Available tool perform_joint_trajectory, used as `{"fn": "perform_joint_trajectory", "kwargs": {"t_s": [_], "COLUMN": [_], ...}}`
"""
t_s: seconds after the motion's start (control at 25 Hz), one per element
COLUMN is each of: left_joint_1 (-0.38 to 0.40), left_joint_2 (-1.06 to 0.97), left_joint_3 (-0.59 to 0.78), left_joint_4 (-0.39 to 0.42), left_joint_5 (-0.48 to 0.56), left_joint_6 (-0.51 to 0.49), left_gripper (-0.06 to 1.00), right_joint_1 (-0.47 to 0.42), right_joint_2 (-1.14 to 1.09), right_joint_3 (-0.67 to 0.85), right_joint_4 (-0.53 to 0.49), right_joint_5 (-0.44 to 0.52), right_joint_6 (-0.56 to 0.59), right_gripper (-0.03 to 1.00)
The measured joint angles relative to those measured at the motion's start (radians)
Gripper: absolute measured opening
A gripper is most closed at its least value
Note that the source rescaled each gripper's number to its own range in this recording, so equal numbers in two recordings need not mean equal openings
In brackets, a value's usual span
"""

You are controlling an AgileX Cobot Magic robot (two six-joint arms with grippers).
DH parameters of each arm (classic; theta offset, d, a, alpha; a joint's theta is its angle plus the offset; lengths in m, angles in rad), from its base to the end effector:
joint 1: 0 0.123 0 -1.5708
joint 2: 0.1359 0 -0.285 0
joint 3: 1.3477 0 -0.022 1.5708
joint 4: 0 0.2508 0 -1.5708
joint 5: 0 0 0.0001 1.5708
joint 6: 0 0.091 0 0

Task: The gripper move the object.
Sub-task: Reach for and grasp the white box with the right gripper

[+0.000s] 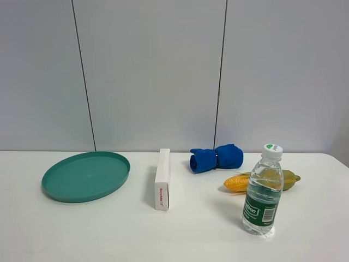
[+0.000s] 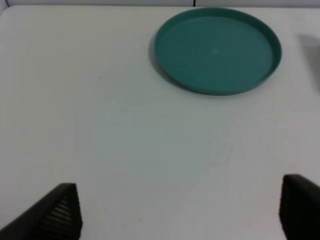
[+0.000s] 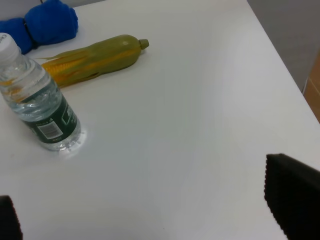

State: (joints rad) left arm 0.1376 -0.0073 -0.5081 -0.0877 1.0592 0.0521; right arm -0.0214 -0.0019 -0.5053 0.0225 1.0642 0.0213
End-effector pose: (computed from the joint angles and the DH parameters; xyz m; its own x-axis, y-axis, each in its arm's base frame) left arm -0.0060 -0.0079 0.2799 -0.4359 -0.0512 -0.8985 -0.0649 0.9976 -0.0254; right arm -0.0059 0.0019 0.2785 -0.4522 0.0419 -0.8910 0.0184 0.9991 0.0376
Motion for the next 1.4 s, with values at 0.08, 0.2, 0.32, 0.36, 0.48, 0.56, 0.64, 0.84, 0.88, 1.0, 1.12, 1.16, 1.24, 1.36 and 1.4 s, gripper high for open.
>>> {"fn": "perform_joint_trajectory", "kwargs": {"t_s": [0.08,0.2,0.32,0.36,0.48,0.56,0.64,0.84,0.88,1.0,1.12,1.16,1.24,1.36,1.4], "left_joint_1": [0.000,0.000,0.000,0.000,0.000,0.000,0.000,0.000,0.000,0.000,0.000,0.000,0.000,0.000,0.000], "left_joint_2": [0.000,0.000,0.000,0.000,0.000,0.000,0.000,0.000,0.000,0.000,0.000,0.000,0.000,0.000,0.000], "left_joint_3": [0.000,0.000,0.000,0.000,0.000,0.000,0.000,0.000,0.000,0.000,0.000,0.000,0.000,0.000,0.000], "left_joint_4": [0.000,0.000,0.000,0.000,0.000,0.000,0.000,0.000,0.000,0.000,0.000,0.000,0.000,0.000,0.000], "left_joint_5": [0.000,0.000,0.000,0.000,0.000,0.000,0.000,0.000,0.000,0.000,0.000,0.000,0.000,0.000,0.000], "left_joint_6": [0.000,0.000,0.000,0.000,0.000,0.000,0.000,0.000,0.000,0.000,0.000,0.000,0.000,0.000,0.000], "left_gripper": [1.00,1.00,1.00,1.00,1.00,1.00,1.00,1.00,1.00,1.00,1.00,1.00,1.00,1.00,1.00], "right_joint_1": [0.000,0.000,0.000,0.000,0.000,0.000,0.000,0.000,0.000,0.000,0.000,0.000,0.000,0.000,0.000], "right_joint_2": [0.000,0.000,0.000,0.000,0.000,0.000,0.000,0.000,0.000,0.000,0.000,0.000,0.000,0.000,0.000], "right_joint_3": [0.000,0.000,0.000,0.000,0.000,0.000,0.000,0.000,0.000,0.000,0.000,0.000,0.000,0.000,0.000], "right_joint_4": [0.000,0.000,0.000,0.000,0.000,0.000,0.000,0.000,0.000,0.000,0.000,0.000,0.000,0.000,0.000], "right_joint_5": [0.000,0.000,0.000,0.000,0.000,0.000,0.000,0.000,0.000,0.000,0.000,0.000,0.000,0.000,0.000], "right_joint_6": [0.000,0.000,0.000,0.000,0.000,0.000,0.000,0.000,0.000,0.000,0.000,0.000,0.000,0.000,0.000], "right_gripper": [1.00,1.00,1.00,1.00,1.00,1.00,1.00,1.00,1.00,1.00,1.00,1.00,1.00,1.00,1.00]}}
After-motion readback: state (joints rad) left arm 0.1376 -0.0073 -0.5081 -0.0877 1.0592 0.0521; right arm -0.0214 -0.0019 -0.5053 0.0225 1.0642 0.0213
